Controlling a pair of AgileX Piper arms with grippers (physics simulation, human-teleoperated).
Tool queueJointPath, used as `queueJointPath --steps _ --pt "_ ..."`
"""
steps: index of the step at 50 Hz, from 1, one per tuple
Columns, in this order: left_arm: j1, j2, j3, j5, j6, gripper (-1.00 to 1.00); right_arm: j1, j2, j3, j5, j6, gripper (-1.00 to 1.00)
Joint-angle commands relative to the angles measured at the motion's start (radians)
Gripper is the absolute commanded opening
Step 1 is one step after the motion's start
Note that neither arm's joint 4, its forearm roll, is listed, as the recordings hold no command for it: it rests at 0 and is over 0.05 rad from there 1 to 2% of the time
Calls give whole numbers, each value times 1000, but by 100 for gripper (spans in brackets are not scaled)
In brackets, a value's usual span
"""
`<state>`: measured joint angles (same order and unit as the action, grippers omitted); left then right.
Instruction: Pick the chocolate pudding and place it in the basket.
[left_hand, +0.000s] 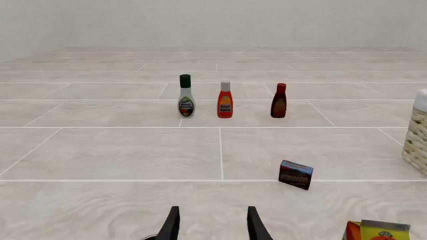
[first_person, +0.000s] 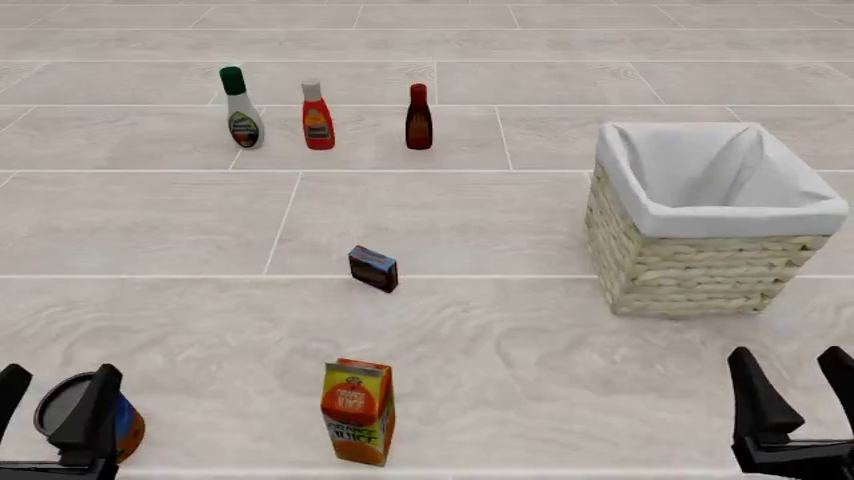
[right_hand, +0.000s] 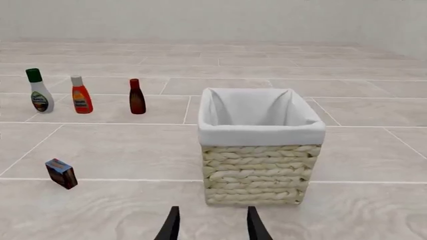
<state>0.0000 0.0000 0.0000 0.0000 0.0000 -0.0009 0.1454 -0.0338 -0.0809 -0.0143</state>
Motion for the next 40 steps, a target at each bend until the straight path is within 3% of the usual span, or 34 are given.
queueJointPath --steps 1,16,40 --pt "0 0 0 0 0 100 7 105 -47 -67 7 100" --pt "0 0 0 0 0 100 24 313 -82 -248 -20 100" --pt "0 0 0 0 0 100 98 485 -201 -312 -25 100"
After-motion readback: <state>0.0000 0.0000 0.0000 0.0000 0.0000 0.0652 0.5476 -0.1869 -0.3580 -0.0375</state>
